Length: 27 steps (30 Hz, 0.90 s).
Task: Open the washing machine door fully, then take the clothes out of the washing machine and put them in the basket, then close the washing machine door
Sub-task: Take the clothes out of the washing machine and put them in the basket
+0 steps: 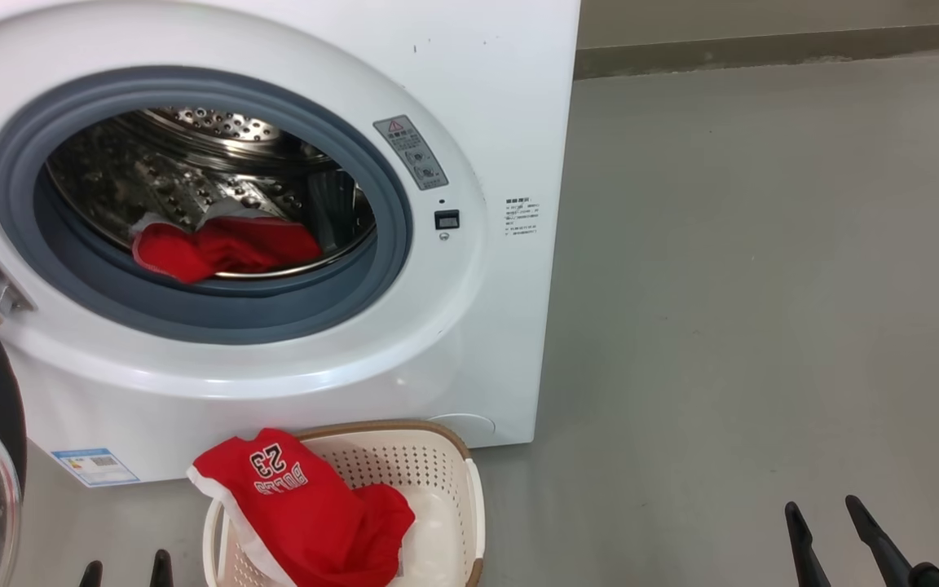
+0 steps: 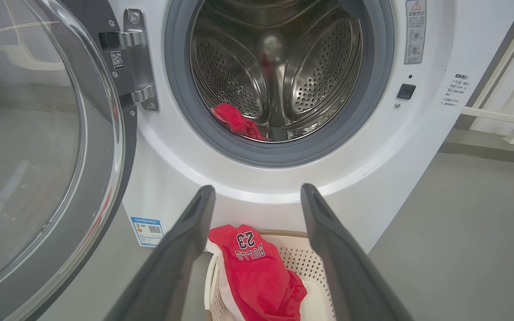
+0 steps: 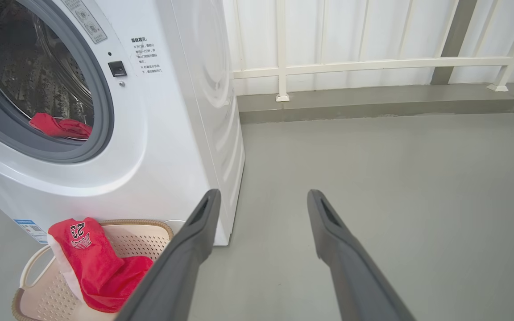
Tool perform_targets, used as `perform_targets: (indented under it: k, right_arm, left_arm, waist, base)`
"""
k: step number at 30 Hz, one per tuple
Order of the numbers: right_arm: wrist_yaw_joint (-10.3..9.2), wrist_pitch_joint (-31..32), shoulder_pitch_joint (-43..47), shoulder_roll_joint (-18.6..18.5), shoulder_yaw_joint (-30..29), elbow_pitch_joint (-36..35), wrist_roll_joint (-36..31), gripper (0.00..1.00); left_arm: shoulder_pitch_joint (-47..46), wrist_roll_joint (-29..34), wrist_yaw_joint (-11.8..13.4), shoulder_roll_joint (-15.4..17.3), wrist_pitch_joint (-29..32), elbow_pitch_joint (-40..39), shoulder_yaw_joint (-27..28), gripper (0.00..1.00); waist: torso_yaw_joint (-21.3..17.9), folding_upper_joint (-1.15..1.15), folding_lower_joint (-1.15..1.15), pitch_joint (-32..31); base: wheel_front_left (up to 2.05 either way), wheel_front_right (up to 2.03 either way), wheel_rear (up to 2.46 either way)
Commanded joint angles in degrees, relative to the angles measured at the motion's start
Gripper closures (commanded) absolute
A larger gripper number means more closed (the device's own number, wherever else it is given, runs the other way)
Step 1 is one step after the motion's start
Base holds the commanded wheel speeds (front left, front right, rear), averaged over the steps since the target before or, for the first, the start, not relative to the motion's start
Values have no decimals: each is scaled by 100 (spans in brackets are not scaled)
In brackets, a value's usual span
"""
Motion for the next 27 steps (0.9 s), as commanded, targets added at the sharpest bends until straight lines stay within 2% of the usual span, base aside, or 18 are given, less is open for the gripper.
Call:
perform_targets:
  k: [1,9,14,19,23,27]
  right_arm:
    - [43,-37,-121,-106,94,-158,14,0]
    - [43,-37,-213,-67,117,-153,3,0]
    - [43,-37,-369,-11,166,-178,-5,0]
    - [43,-37,-631,39,279,-214,-17,0]
    - [43,-37,-884,72,370,-224,-23,0]
    - [43,-37,-1093,101,437,-208,-20,0]
  left_arm:
    - [-97,-17,-30,62,-35,-166,196,0]
    - [-166,0,-31,62,-35,-174,116,0]
    - [-516,263,-31,62,-35,-74,-23,0]
    - [-1257,638,-31,107,-35,326,-46,0]
    - [-2009,940,-14,265,-35,788,-55,0]
    - [-2761,1218,126,453,-35,1309,-114,0]
  waist:
    - [-5,0,0,10]
    - [-22,0,0,96]
    - [-52,0,0,323]
    - [-171,0,0,721]
    - [-323,0,0,1075]
    - [-459,0,0,1356]
  base:
    - [0,0,0]
    - [0,0,0]
    - [0,0,0]
    - [0,0,0]
    - [0,0,0]
    - [0,0,0]
